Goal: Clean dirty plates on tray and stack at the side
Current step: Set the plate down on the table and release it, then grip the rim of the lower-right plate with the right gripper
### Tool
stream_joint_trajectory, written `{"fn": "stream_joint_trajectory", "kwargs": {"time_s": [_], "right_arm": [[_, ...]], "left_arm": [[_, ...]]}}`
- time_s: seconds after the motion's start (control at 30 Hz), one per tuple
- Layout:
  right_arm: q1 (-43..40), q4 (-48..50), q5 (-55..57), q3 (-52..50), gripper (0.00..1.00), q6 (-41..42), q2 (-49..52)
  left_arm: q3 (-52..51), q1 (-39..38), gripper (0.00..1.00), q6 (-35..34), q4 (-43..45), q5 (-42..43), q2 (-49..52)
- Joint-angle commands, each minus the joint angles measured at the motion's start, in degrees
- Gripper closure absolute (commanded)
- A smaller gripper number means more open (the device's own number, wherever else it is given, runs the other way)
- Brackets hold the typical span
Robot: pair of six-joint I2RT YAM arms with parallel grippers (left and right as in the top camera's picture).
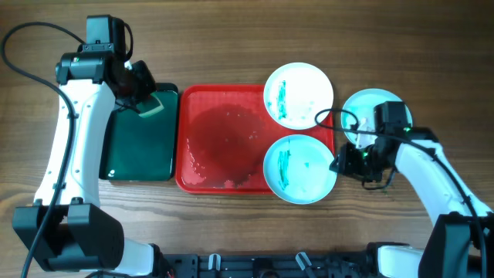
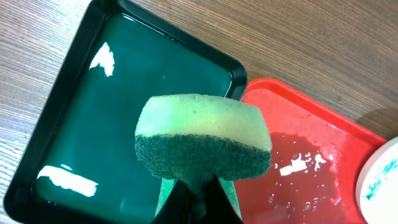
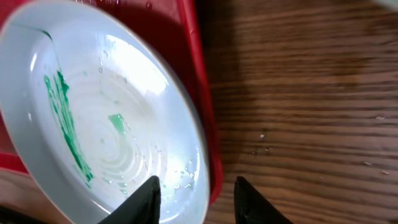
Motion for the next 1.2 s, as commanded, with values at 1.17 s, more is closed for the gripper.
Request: {"fn": "stream_joint_trajectory", "kwargs": {"time_s": [1.17], "right_arm": [[9.5,4.0,-2.4,3.7,0.96,6.6,5.4]], "left_arm": [[0.2,0.4,0.96,-0.6,0.2,-1.0,0.5]]}}
